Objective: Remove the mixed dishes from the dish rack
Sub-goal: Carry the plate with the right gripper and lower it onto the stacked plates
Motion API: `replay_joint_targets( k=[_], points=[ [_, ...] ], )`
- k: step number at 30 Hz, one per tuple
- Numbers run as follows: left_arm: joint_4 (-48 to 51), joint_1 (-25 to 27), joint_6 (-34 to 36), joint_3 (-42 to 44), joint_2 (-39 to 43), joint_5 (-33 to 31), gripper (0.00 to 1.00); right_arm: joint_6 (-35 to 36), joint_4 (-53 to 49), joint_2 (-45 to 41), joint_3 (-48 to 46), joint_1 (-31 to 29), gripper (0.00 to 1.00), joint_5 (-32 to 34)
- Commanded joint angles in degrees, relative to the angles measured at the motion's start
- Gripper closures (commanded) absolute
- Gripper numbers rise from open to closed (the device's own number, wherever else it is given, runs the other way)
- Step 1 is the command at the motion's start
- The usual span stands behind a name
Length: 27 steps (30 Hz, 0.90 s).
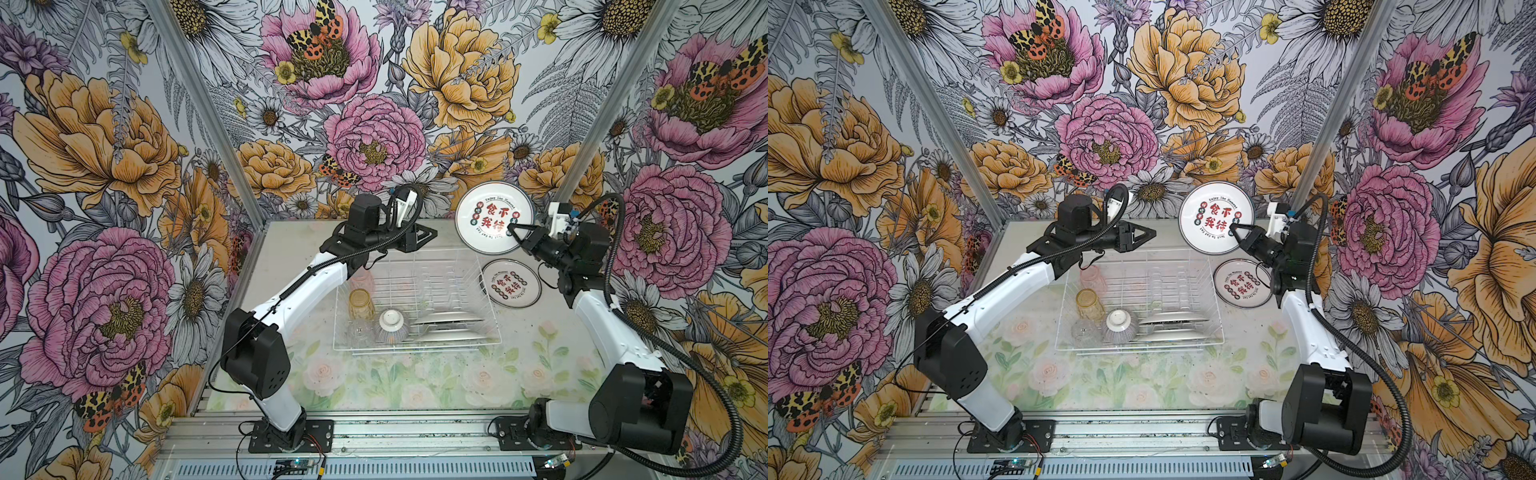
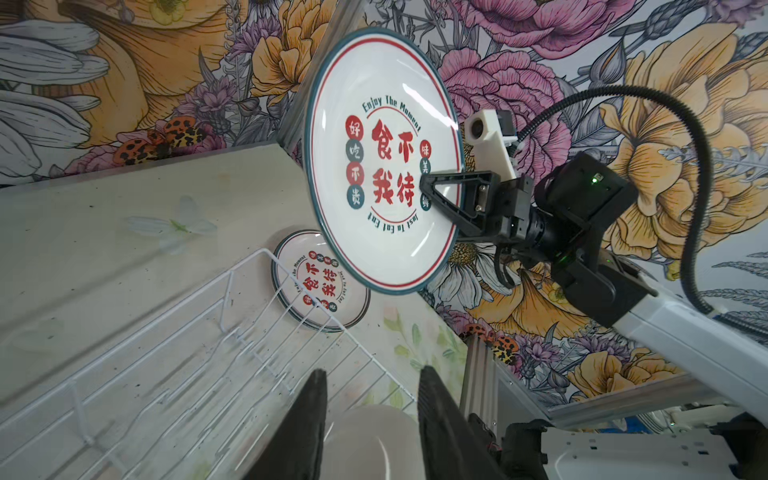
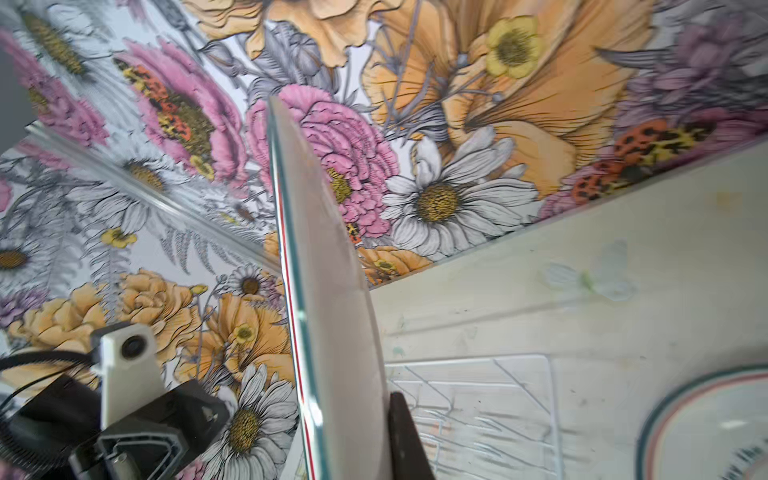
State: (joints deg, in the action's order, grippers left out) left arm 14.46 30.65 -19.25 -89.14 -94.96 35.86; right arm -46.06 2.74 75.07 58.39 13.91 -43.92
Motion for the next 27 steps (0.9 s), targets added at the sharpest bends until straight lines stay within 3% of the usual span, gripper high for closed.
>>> replay_joint_targets(
  k=[1, 9, 27],
  points=[
    [12.01, 0.46, 10.51, -1.33, 2.57, -9.05, 0.63, 5.16, -10.65, -2.32, 0.74, 5.06, 1.00, 5.14],
    [17.36, 0.72, 16.79, -0.21, 4.75, -16.29, 0.63, 11.28, -19.03, -0.60, -5.18, 14.23, 1.00, 9.82],
    [18.70, 0.99, 17.27, -2.28, 2.07, -16.06, 0.63, 14.25, -18.82, 11.88, -7.71, 14.48, 1.00, 9.51]
  ],
)
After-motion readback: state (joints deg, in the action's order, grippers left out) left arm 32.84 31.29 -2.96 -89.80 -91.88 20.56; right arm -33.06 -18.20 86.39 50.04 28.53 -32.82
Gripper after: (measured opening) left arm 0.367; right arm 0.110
